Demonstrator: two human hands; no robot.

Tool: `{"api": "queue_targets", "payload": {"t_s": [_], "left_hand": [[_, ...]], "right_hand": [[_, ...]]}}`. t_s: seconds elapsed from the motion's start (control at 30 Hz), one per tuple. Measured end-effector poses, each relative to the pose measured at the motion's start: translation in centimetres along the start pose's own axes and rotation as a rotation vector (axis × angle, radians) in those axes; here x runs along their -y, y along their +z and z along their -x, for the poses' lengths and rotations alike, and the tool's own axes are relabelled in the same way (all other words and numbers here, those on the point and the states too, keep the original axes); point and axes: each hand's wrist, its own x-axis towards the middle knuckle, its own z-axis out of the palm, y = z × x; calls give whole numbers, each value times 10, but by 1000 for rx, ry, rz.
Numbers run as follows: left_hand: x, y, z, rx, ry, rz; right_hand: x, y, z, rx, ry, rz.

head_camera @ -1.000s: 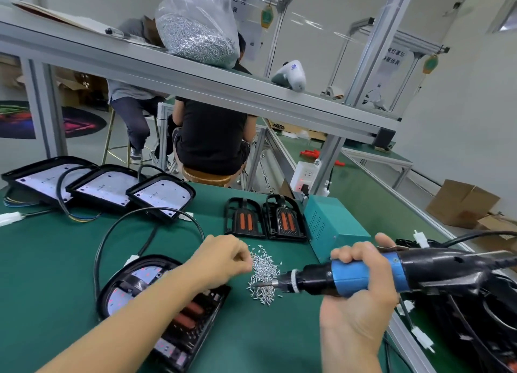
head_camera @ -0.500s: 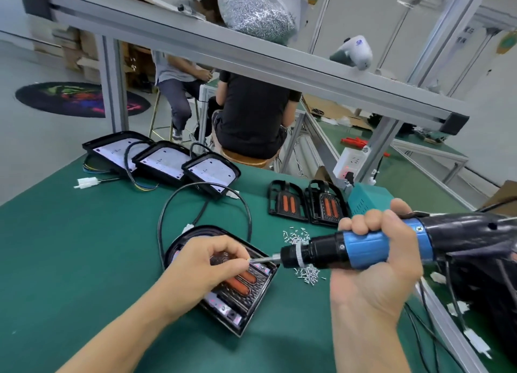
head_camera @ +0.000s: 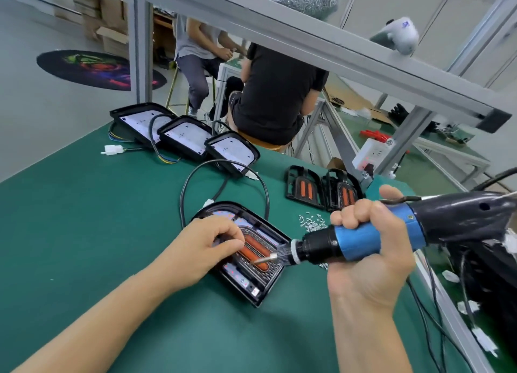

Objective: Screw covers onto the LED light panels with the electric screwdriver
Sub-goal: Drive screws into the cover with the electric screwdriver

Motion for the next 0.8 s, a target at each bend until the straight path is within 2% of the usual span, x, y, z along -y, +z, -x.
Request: {"api": "queue_targets", "payload": {"t_s": [0.13, 0.23, 0.5, 0.8], "left_hand": [[6, 9, 6, -47, 153, -211], [8, 14, 6, -77, 195, -298], [11, 16, 5, -91, 216, -339], [12, 17, 4, -101, 213, -351]], "right_hand": [[-9, -9, 12, 87, 54, 64], [-13, -13, 16, 125, 35, 128], [-18, -12, 19, 199, -19, 224], [-17, -10, 20, 175, -23, 257]]}}
